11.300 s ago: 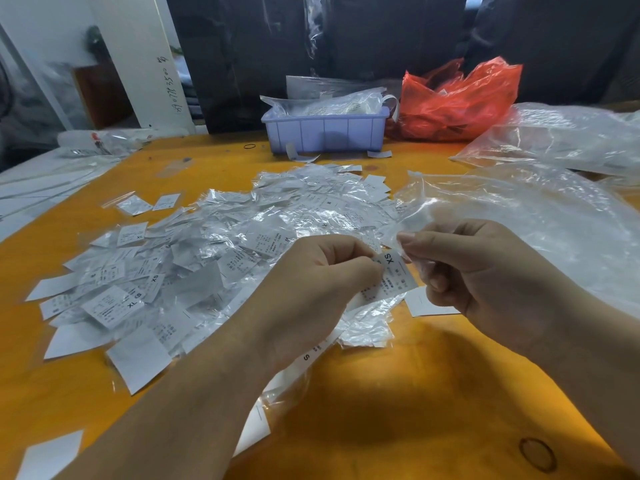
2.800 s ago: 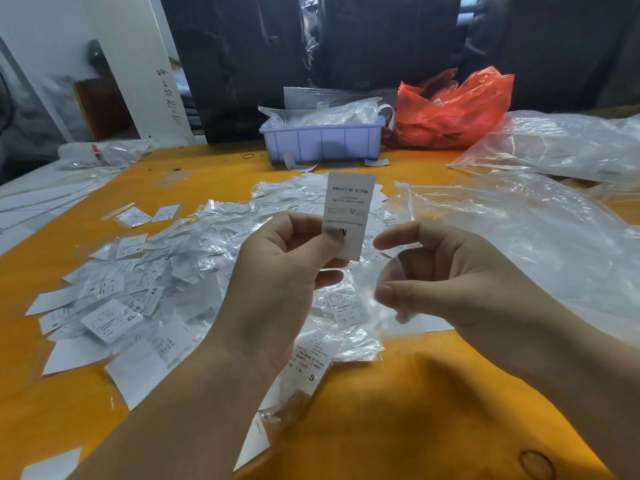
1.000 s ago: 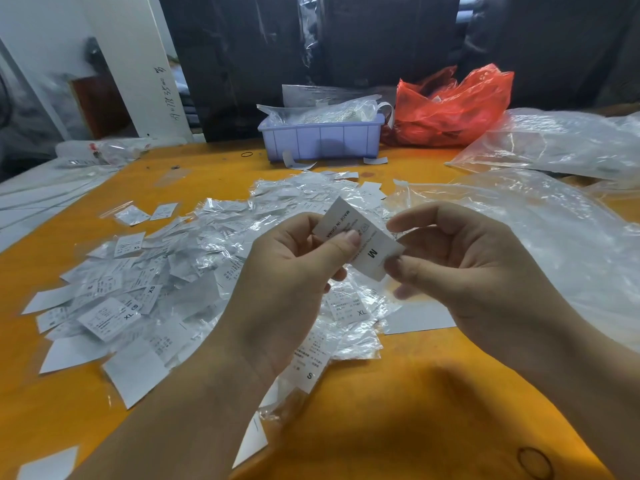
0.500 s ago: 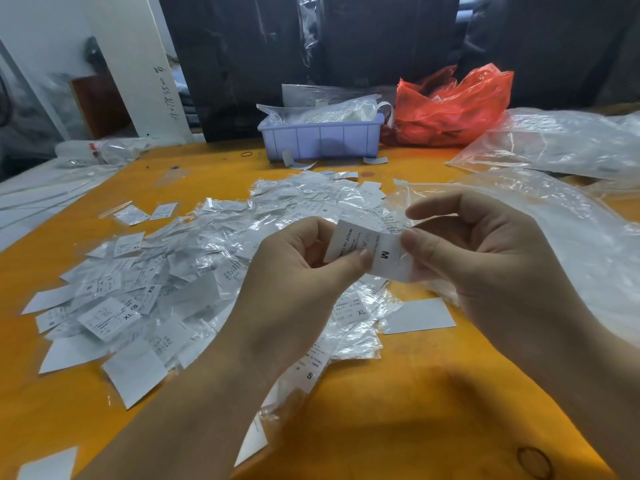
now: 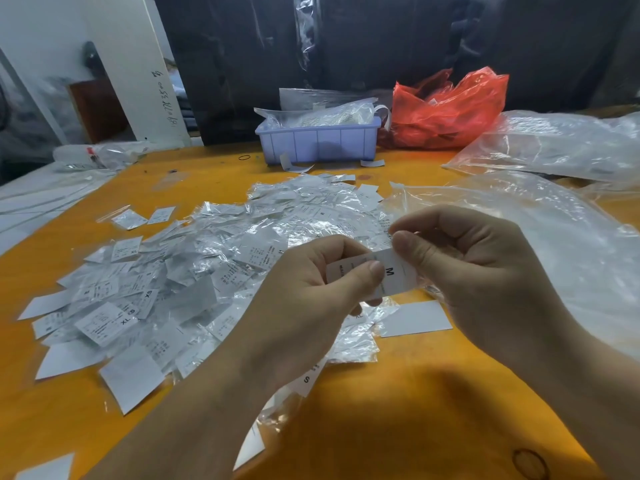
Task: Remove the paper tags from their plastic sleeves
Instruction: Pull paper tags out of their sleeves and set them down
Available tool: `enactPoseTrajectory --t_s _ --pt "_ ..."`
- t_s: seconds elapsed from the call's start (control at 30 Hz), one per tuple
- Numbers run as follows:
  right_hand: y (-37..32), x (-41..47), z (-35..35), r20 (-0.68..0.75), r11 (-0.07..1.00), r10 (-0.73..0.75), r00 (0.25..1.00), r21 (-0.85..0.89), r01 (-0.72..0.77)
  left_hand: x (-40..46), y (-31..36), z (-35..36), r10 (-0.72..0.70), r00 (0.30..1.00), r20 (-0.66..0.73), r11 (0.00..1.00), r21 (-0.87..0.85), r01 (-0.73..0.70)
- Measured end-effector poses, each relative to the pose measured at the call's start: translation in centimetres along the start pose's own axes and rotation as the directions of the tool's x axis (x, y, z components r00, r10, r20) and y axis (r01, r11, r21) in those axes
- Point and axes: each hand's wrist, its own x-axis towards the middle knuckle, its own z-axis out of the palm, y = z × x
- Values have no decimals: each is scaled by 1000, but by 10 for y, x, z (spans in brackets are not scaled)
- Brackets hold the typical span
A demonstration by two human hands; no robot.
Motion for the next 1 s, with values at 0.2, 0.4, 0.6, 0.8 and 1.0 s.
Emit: enactPoseTrajectory --t_s 0.2,0.4,0.6,0.8,1.0 --pt "-3 -1 -3 149 995 54 987 79 -66 1 0 -1 -53 994 -100 996 68 60" --pt "-1 1 -2 191 991 111 975 51 -122 0 0 -2 -38 993 -111 998 42 43" --pt "-4 4 -4 184 962 196 963 153 -225 -1 1 -3 -8 999 -39 997 74 11" --pt "-10 4 -5 226 959 200 953 156 -238 0 1 -3 -21 998 -52 999 27 23" --pt "-11 4 -8 274 965 188 943 128 -230 0 1 -4 -28 988 -153 998 58 37"
